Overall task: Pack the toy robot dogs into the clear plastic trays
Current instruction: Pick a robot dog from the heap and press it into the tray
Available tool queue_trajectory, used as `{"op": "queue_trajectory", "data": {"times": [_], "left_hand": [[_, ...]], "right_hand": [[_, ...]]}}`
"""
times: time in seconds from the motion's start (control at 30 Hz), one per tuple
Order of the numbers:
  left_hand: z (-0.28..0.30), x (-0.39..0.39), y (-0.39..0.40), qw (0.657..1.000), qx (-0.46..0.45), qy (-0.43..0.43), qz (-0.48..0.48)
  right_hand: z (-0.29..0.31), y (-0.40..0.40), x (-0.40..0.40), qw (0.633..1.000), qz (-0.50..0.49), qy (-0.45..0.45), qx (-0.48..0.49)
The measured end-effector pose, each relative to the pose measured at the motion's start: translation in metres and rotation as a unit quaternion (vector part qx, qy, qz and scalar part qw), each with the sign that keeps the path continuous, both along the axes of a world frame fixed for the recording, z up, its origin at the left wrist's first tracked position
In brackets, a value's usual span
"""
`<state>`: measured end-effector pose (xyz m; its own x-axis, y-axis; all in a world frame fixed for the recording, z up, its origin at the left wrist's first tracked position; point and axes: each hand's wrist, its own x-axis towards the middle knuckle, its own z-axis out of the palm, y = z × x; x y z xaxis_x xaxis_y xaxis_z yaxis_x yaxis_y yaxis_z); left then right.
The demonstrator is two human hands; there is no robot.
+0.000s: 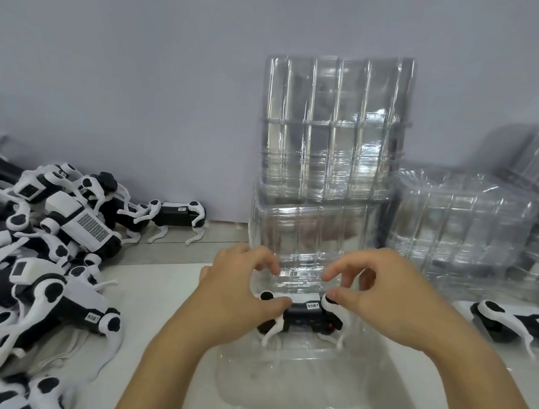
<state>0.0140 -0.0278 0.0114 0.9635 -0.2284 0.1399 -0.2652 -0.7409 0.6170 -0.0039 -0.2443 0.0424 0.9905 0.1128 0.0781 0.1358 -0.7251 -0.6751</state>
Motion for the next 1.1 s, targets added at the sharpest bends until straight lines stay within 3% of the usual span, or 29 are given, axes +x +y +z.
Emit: {"op": "queue_trajectory", "data": {"times": [0.3,0.6,0.77,0.9,1.03,1.1], "left_hand": [[-0.015,0.003,0.000,0.997,-0.067,0.028,-0.014],[-0.020,0.003,0.001,0.995,-0.091,0.039,-0.010],[-0.019,0.003,0.002,0.994,-0.098,0.042,-0.015],[-0.016,0.002,0.002,0.995,-0.088,0.045,-0.013],[-0.006,0.001,-0.005,0.998,0.047,0.004,0.030],[-0.001,-0.003,-0.016,0.991,0.116,-0.004,0.065]], "right_hand": [[0.009,0.051,-0.016,0.977,0.007,0.093,-0.189],[0.016,0.062,-0.025,0.941,0.051,0.196,-0.272],[0.020,0.056,-0.021,0.947,0.033,0.222,-0.228],[0.018,0.041,-0.017,0.957,0.078,0.203,-0.190],[0.015,0.008,-0.006,0.996,0.000,0.064,-0.058],[0.008,-0.006,-0.001,0.998,-0.033,0.017,-0.042]]}}
